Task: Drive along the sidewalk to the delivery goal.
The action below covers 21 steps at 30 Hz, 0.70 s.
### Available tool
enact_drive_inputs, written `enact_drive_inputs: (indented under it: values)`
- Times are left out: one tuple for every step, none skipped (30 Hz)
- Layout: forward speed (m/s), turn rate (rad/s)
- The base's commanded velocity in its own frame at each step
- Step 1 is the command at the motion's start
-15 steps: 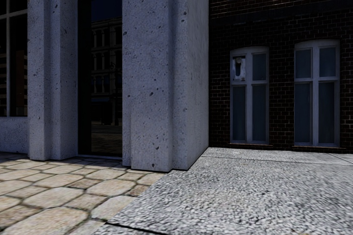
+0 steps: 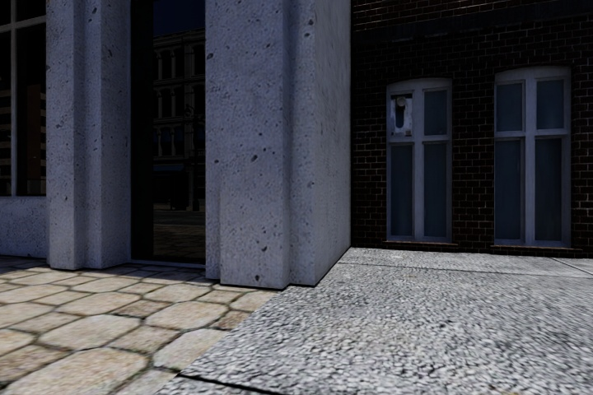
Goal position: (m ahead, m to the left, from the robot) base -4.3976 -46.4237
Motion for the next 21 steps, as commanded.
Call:
enact_drive_inputs:
  values:
    - [0.0,0.0]
    - [0.0,0.0]
    - [0.0,0.0]
    - [0.0,0.0]
    - [0.0,0.0]
    - [0.0,0.0]
    - [0.0,0.0]
    - [0.0,0.0]
    - [0.0,0.0]
    - [0.0,0.0]
    - [0.0,0.0]
    - [0.0,0.0]
    - [0.0,0.0]
    - [0.0,0.0]
    - [0.0,0.0]
    - [0.0,0.06]
    - [0.0,0.13]
    - [0.0,0.17]
    - [0.0,0.17]
    - [0.0,0.19]
    - [0.0,0.19]
